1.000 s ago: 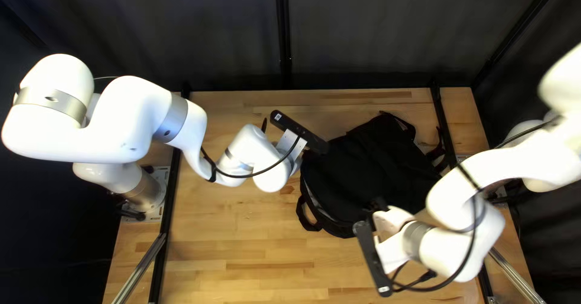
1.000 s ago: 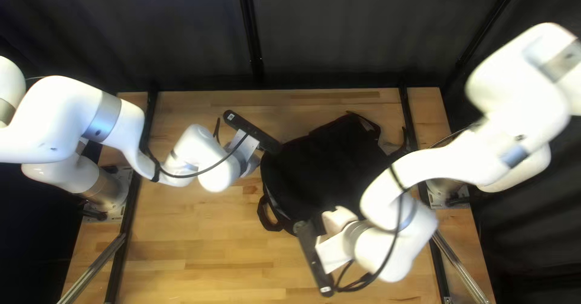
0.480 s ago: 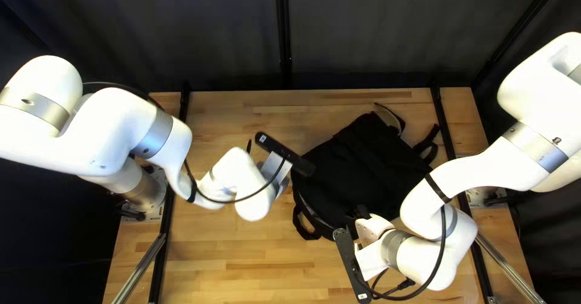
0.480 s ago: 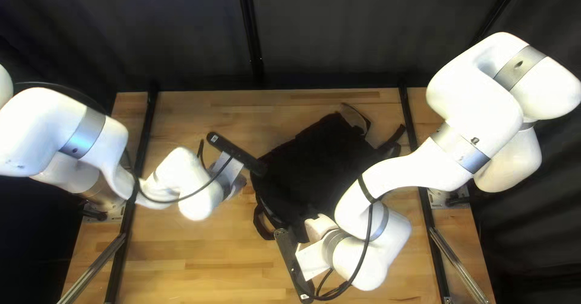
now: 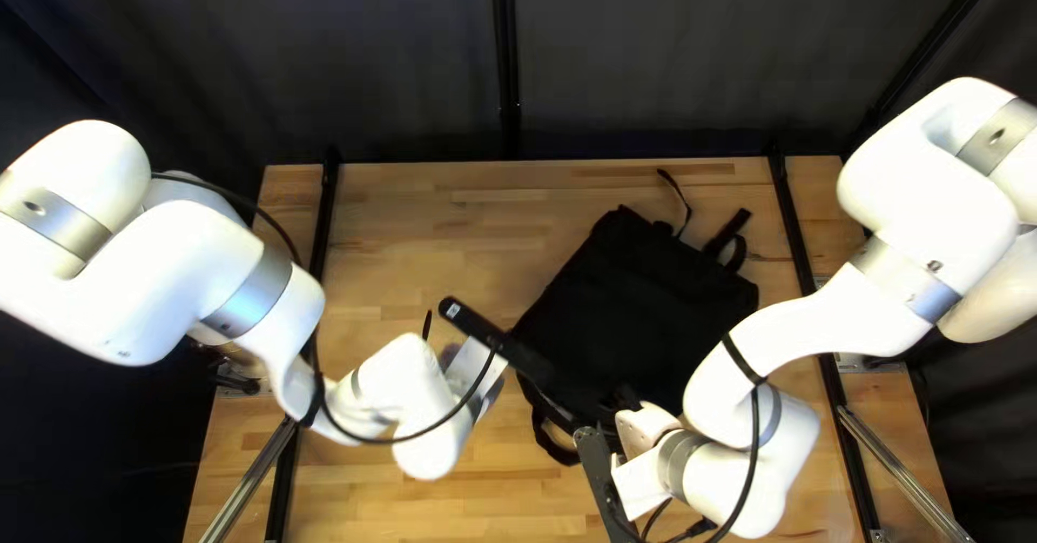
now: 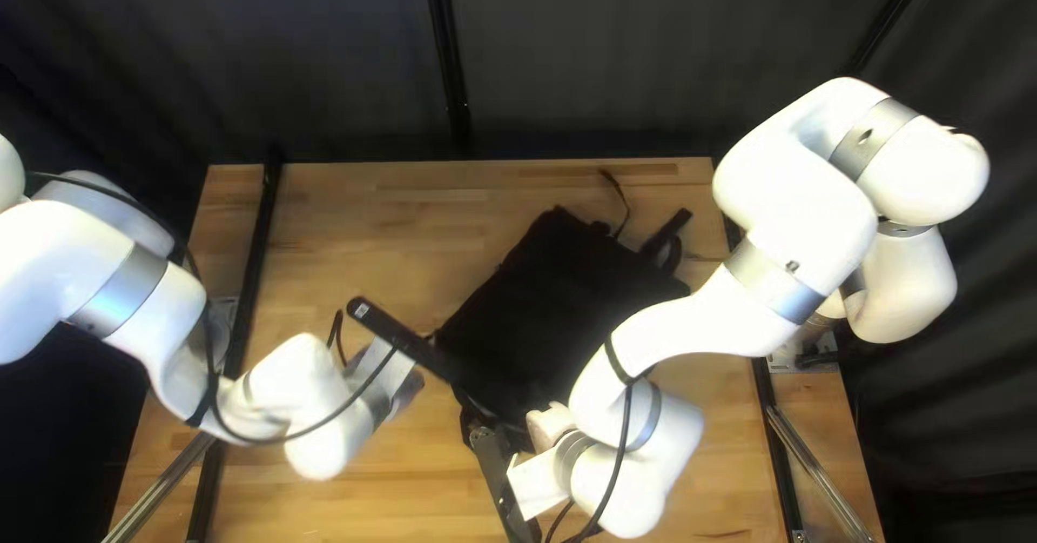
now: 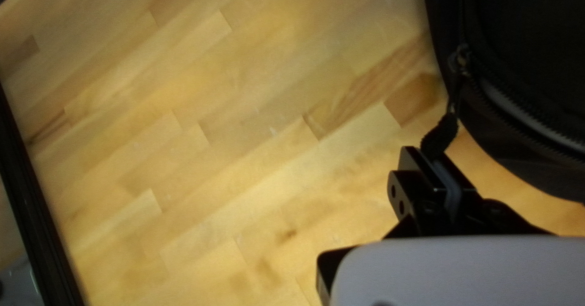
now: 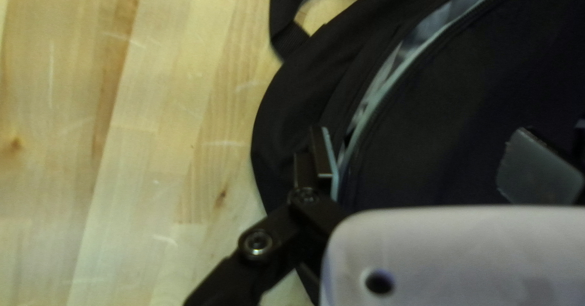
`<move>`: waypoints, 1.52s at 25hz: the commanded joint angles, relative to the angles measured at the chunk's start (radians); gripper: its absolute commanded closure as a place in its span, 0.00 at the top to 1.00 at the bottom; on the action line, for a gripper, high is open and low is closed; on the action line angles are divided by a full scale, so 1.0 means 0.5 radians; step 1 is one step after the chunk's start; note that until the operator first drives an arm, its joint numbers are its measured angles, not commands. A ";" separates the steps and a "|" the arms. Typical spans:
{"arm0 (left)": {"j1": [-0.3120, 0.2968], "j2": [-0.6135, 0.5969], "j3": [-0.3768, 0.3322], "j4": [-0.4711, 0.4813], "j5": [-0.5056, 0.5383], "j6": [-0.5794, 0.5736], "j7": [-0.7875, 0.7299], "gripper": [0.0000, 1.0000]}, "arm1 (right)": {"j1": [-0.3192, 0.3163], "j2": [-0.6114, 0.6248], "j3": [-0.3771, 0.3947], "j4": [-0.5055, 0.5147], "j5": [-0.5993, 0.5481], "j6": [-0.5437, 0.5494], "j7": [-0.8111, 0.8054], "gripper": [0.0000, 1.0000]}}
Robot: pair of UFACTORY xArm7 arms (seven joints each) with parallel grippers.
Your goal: Remove a lunch box from a kids backpack
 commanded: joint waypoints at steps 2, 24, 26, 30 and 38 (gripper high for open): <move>-0.053 0.015 -0.041 0.036 0.003 0.039 -0.057 0.00 | 0.044 0.072 -0.031 0.062 -0.049 0.062 0.051 1.00; -0.038 -0.034 -0.024 -0.054 0.070 -0.041 -0.085 0.00 | 0.061 0.110 -0.038 0.088 -0.049 0.085 0.086 0.00; -0.003 -0.066 0.005 -0.102 0.084 -0.085 -0.055 0.00 | 0.069 0.112 -0.029 0.105 -0.038 0.097 0.073 0.00; 0.072 -0.183 0.072 -0.218 0.110 -0.149 0.039 0.00 | 0.090 0.115 -0.012 0.138 -0.021 0.128 0.054 0.00; 0.212 -0.277 0.208 -0.278 0.166 -0.260 0.259 0.00 | 0.083 0.078 0.016 0.113 -0.004 0.101 0.012 0.00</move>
